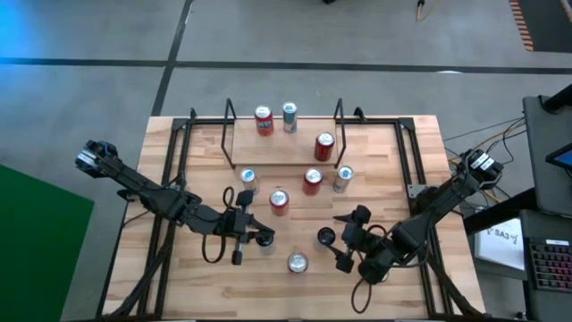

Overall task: Place canned beverage on shelf
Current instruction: Put the bottom right white soda can on the shelf

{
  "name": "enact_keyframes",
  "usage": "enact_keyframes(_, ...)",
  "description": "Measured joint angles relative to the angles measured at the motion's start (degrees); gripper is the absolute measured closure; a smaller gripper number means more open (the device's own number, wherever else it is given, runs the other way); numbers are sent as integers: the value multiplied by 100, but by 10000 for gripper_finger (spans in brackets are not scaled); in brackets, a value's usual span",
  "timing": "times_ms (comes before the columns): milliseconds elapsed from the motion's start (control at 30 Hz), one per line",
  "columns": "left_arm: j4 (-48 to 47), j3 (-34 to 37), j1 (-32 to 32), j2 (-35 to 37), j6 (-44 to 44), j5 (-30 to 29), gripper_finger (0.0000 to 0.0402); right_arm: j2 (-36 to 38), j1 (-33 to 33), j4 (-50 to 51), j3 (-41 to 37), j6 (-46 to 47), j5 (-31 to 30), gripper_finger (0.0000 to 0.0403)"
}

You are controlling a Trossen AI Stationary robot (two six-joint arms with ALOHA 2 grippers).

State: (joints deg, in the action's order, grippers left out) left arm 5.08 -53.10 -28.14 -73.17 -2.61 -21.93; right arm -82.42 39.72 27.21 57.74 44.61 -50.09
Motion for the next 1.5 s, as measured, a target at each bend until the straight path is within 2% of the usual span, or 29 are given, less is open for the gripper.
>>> enact_keyframes(333,0,2,0,-149,9,-4,402,162,-2,70,129,-258,-18,14)
enact_keyframes(500,32,2,0,-149,17,-8,402,82,-2,43,91,-63,365,14)
enact_keyframes(700,103,2,0,-152,37,-9,402,-226,-2,-41,43,76,521,14)
enact_keyframes(833,140,2,0,-153,42,-9,402,-500,-27,-282,37,-111,500,14)
enact_keyframes(1000,139,2,0,-153,70,-9,402,-676,-42,-441,33,-304,130,16)
enact_keyframes(1133,138,2,0,-153,131,-7,402,-673,-55,-516,33,-348,59,50)
enact_keyframes(1333,254,3,0,-153,329,-7,401,-657,-155,-543,33,-327,99,158)
enact_keyframes(1500,256,35,27,-155,515,-7,372,-611,-202,-506,60,-321,173,164)
